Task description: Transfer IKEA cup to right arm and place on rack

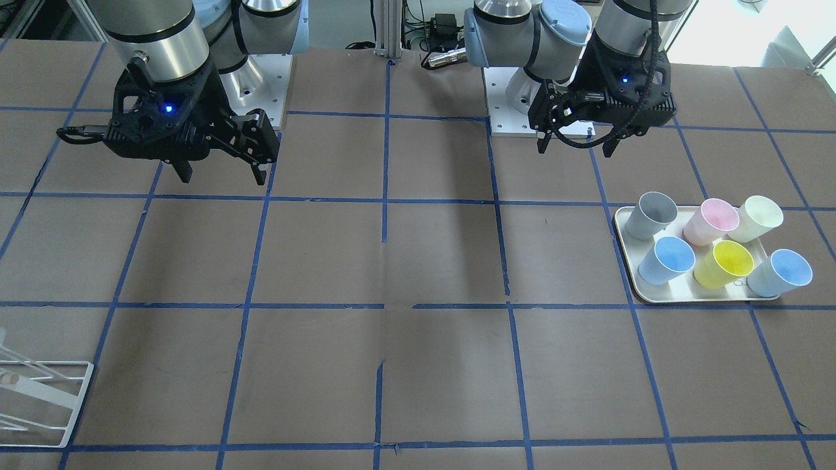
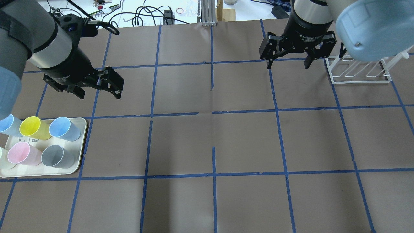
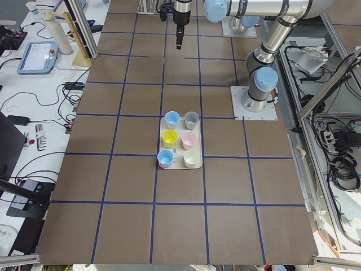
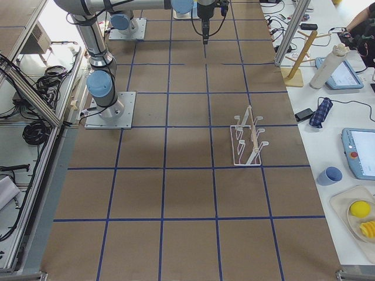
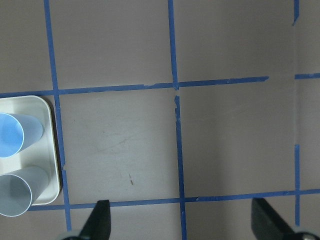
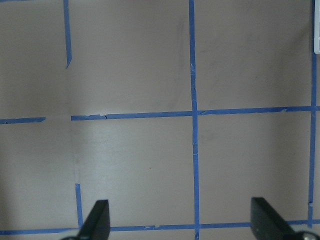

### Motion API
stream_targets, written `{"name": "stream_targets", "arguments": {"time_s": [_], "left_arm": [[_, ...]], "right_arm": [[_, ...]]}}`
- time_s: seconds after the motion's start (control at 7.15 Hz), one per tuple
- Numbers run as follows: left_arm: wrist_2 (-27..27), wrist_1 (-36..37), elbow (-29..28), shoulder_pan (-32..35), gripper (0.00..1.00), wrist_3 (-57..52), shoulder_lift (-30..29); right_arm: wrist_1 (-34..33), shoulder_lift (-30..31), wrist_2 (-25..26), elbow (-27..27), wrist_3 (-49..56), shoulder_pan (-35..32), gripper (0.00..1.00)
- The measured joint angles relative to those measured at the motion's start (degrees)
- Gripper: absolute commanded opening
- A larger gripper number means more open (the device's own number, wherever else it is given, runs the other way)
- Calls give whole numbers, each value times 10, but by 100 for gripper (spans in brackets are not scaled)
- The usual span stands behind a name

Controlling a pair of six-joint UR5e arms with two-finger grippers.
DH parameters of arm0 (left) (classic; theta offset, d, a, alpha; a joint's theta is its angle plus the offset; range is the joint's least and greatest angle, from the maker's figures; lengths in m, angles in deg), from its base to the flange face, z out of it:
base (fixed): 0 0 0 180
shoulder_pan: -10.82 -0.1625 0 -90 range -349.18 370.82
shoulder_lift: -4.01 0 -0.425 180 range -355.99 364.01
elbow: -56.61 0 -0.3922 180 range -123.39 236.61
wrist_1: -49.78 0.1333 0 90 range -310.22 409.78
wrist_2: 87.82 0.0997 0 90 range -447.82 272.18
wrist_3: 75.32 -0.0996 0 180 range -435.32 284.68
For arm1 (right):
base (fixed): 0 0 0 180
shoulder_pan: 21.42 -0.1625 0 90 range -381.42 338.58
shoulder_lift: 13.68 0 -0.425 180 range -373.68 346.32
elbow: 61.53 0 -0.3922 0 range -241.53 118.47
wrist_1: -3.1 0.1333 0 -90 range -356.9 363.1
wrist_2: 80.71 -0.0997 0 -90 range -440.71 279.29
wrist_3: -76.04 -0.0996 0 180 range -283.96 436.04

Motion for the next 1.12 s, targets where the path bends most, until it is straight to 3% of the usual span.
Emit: {"name": "stream_targets", "arguments": {"time_s": [1.12], "left_arm": [[0,-18,-4,-1,100,-2,4]], "right_arm": [[1,-1,1,1,1,0,100]]}}
